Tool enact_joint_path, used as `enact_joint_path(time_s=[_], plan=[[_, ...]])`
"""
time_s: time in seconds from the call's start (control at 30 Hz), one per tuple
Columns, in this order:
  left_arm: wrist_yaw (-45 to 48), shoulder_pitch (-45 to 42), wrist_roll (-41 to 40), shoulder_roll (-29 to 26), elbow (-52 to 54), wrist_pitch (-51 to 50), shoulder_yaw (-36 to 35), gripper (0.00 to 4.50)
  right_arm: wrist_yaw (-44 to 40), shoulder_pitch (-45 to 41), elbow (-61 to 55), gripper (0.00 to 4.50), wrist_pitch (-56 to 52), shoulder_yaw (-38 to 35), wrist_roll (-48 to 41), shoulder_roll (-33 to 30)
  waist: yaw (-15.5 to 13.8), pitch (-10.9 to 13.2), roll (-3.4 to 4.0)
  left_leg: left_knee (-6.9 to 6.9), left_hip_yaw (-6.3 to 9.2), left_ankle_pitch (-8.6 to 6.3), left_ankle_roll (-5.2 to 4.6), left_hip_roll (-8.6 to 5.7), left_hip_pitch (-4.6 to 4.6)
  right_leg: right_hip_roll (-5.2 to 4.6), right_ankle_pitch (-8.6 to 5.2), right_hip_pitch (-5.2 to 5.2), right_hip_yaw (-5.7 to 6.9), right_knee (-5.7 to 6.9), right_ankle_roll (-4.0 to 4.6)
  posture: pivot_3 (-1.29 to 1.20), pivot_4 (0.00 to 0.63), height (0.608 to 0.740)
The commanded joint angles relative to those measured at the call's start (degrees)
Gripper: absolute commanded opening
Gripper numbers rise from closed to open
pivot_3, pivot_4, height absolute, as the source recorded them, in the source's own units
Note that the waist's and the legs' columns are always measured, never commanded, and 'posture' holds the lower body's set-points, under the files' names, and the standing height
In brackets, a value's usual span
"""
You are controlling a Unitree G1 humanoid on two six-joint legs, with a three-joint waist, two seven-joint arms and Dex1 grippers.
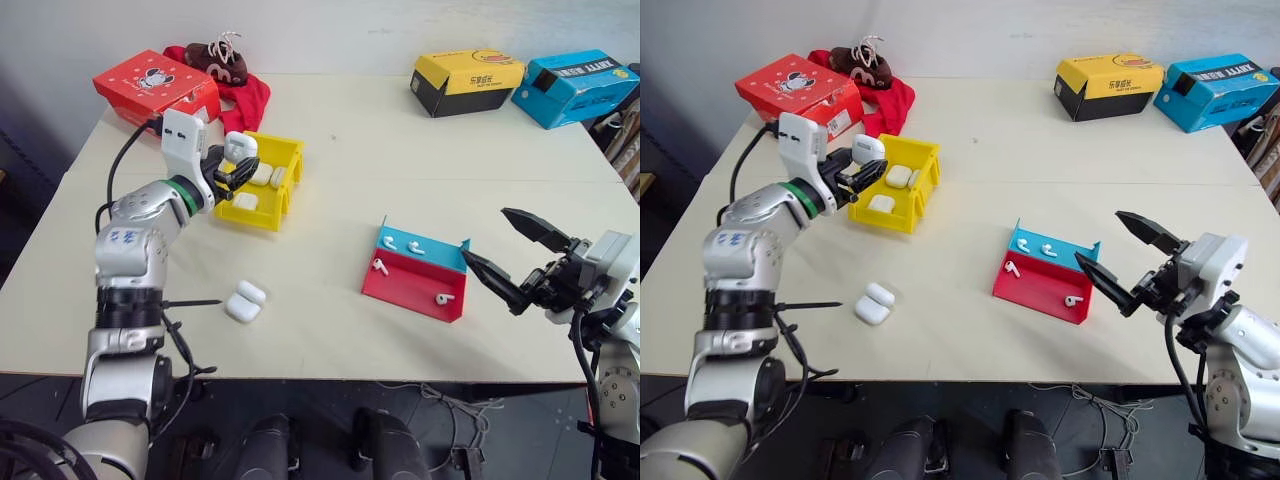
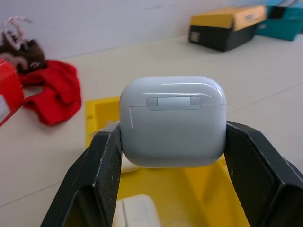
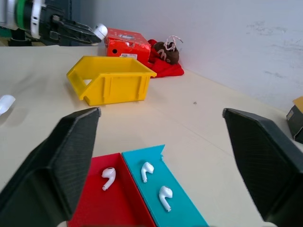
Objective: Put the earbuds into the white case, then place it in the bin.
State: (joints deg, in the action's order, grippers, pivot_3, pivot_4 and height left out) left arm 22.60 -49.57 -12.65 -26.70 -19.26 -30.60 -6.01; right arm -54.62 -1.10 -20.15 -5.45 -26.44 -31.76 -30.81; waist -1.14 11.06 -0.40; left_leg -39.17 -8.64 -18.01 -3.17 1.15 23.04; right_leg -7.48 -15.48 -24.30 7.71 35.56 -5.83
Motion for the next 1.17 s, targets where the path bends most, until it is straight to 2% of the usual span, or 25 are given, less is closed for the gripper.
enact_joint_path(time_s=[0.03, 0.2, 0.37, 0.43, 0.57, 0.6, 0.67, 0.7, 0.73, 0.77, 0.9, 1.0, 1.17], plan=[[1.12, -3.66, 5.24, -1.43, -6.38, 5.39, 3.74, 2.78, -0.41, 1.07, -0.58, 4.47, 4.37, 0.69, 0.97, -0.15, 0.03, 0.00, 0.00, 0.02, -0.03, 0.00, 0.01, -0.01, 0.01, 0.00, 0.00, -0.03, -0.01, 0.00, 0.00, 0.00, 0.150, 0.740], [3.38, -7.50, 5.46, 0.13, -14.16, 8.70, 4.25, 2.78, 0.88, 1.29, -0.26, 4.47, 6.23, 1.74, 1.61, -0.68, -0.05, 0.01, -0.01, 0.01, -0.09, 0.01, -0.01, -0.01, 0.02, -0.02, 0.00, -0.05, -0.04, 0.00, 0.00, 0.00, 0.150, 0.740], [8.16, -5.08, 2.62, -1.38, -9.31, 9.31, 2.15, 4.46, 0.54, 1.50, 0.76, 4.50, 6.02, 1.81, 1.04, -2.19, -0.03, 0.01, -0.01, 0.01, -0.09, 0.01, -0.01, -0.02, 0.02, -0.03, 0.00, -0.05, -0.05, 0.01, 0.00, 0.00, 0.150, 0.740], [11.40, -1.97, 0.66, -3.14, -4.67, 8.73, 0.79, 4.46, -0.44, 1.21, 1.89, 4.50, 5.90, 1.55, 0.46, -3.47, 0.33, 0.01, -0.01, 0.01, -0.09, 0.01, -0.01, -0.01, 0.02, -0.03, 0.00, -0.06, -0.06, 0.02, 0.00, 0.00, 0.150, 0.740], [21.45, 9.06, -1.10, -11.28, 7.36, 12.37, -0.49, 4.46, -3.77, 0.17, 5.26, 4.50, 6.05, 1.23, -0.35, -7.13, 1.44, 0.01, -0.01, 0.01, -0.09, 0.03, 0.02, 0.02, -0.03, -0.03, -0.01, -0.06, -0.08, 0.07, 0.01, 0.00, 0.150, 0.740], [24.49, 13.61, -2.51, -13.51, 10.93, 14.27, -2.31, 4.46, -5.21, -0.03, 6.41, 4.50, 6.17, 1.12, -0.57, -8.36, 1.58, 0.01, -0.01, 0.02, -0.13, 0.02, 0.03, 0.03, -0.08, -0.03, -0.01, -0.06, -0.09, 0.08, 0.02, 0.00, 0.150, 0.740], [32.56, 30.53, -3.46, -20.35, 17.89, 20.14, -11.18, 4.46, -12.34, -0.23, 10.73, 4.50, 7.26, 1.34, -0.13, -13.28, 1.07, 0.02, -0.03, 0.00, -0.12, 0.04, 0.07, 0.06, -0.11, -0.03, -0.03, -0.04, -0.10, 0.13, 0.05, 0.00, 0.150, 0.740], [35.69, 37.21, -4.10, -21.87, 20.00, 21.83, -15.78, 4.46, -15.81, -0.34, 12.92, 4.50, 7.99, 1.40, 0.17, -15.33, 2.59, 0.05, 0.14, -0.03, -0.01, 0.11, 0.03, 0.03, -0.04, -0.10, -0.02, -0.02, -0.13, 0.08, 0.05, 0.00, 0.150, 0.740], [36.82, 43.13, -4.65, -23.07, 21.26, 22.41, -19.75, 4.46, -18.64, -0.57, 15.09, 4.50, 8.72, 1.53, 0.32, -17.09, 3.06, 0.04, 0.16, 0.18, -0.46, -0.16, 0.01, 0.04, -0.36, -0.29, -0.03, -0.07, -0.45, 0.07, 0.06, 0.00, 0.150, 0.740], [37.96, 48.10, -5.21, -23.42, 21.17, 24.99, -23.52, 4.46, -21.21, -1.06, 17.91, 4.50, 10.01, 1.76, 0.63, -18.81, 3.08, 0.10, 0.04, 0.27, -0.49, -0.39, 0.06, 0.14, -0.83, -0.42, -0.17, 0.32, -0.39, 0.00, 0.29, 0.00, 0.150, 0.740], [39.66, 60.35, -6.45, -23.61, 18.96, 28.58, -33.49, 4.46, -27.94, -5.38, 30.56, 4.50, 15.97, 2.60, 2.81, -23.32, 2.55, 0.11, -0.03, 0.08, -0.32, -0.62, 0.19, 0.49, -0.96, -0.24, -0.22, 0.66, -0.25, -0.60, 0.37, 0.00, 0.150, 0.740], [38.93, 63.34, -6.88, -22.88, 19.12, 29.18, -35.96, 4.46, -29.66, -8.75, 35.88, 4.50, 18.93, 3.49, 3.77, -24.07, 1.44, 0.08, 0.04, 0.08, 0.06, -0.78, 0.52, 0.43, -0.98, -0.52, -0.24, 0.66, -0.22, -0.65, 0.48, 0.00, 0.150, 0.740], [37.01, 65.99, -8.91, -20.38, 24.89, 27.55, -36.30, 4.46, -29.90, -10.22, 36.12, 4.50, 19.94, 5.67, 4.20, -22.43, 1.28, 0.08, 0.09, 0.15, 0.07, -0.83, 0.70, 0.44, -0.95, -0.59, -0.28, 0.64, -0.23, -0.46, 0.63, 0.00, 0.150, 0.740]])
